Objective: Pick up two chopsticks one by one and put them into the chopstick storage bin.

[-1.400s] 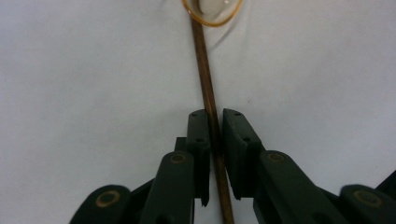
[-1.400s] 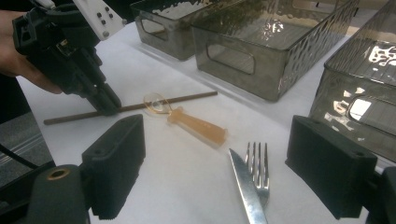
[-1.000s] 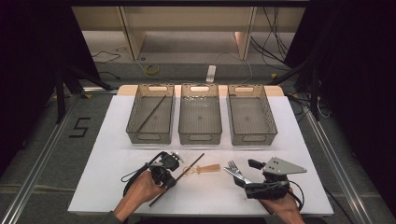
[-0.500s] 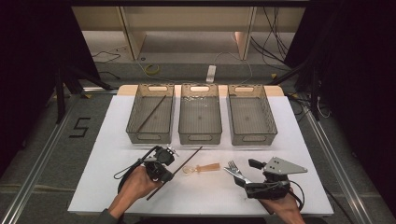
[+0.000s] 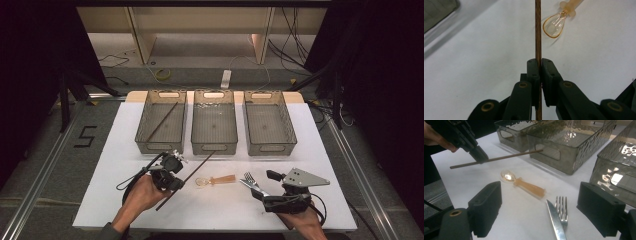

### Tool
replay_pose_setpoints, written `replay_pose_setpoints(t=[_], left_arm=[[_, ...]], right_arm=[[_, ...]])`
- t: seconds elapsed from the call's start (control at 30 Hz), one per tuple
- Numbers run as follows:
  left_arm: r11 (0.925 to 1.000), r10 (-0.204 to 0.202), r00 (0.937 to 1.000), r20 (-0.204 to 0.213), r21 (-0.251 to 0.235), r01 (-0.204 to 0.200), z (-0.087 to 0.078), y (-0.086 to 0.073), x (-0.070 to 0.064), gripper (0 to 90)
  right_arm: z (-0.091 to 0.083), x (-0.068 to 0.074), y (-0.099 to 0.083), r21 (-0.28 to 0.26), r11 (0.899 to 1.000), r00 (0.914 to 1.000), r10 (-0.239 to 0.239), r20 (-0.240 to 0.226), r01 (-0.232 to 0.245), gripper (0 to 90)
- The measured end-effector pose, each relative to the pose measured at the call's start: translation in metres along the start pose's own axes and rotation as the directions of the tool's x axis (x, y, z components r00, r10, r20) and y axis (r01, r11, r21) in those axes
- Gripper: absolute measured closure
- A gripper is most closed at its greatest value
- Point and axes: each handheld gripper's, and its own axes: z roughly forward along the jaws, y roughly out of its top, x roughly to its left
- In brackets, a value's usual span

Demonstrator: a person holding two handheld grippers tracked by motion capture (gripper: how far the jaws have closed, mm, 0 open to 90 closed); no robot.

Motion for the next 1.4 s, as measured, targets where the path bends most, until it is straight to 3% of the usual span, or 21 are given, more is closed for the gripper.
replay_pose_setpoints(t=[0.37,0.6,0.8,1.07,1.4], left_arm=[[0.9981,-0.005,1.0000,0.001,-0.062,0.005,-0.017,0.002,0.004,84.8],[0.9911,-0.027,0.9996,-0.006,-0.131,0.026,-0.031,0.004,0.013,84.9],[0.9799,-0.068,0.9977,-0.002,-0.188,0.067,-0.040,0.010,0.031,84.8],[0.9581,-0.126,0.9921,-0.004,-0.260,0.120,-0.049,0.018,0.056,84.8],[0.9350,-0.175,0.9845,0.004,-0.313,0.168,-0.053,0.029,0.078,84.8]], right_arm=[[0.000,0.000,0.000,-0.001,1.000,1.0000,0.001,0.000,-0.001,20.3],[0.000,0.000,0.000,-0.001,1.000,1.0000,0.002,-0.001,-0.002,20.3],[0.001,0.000,0.000,0.002,1.000,1.0000,0.001,-0.002,-0.001,20.3],[0.001,-0.001,-0.001,0.001,1.000,1.0000,0.006,-0.004,-0.006,20.2],[0.001,-0.002,-0.001,-0.005,1.000,0.9998,0.014,-0.010,-0.014,20.2]])
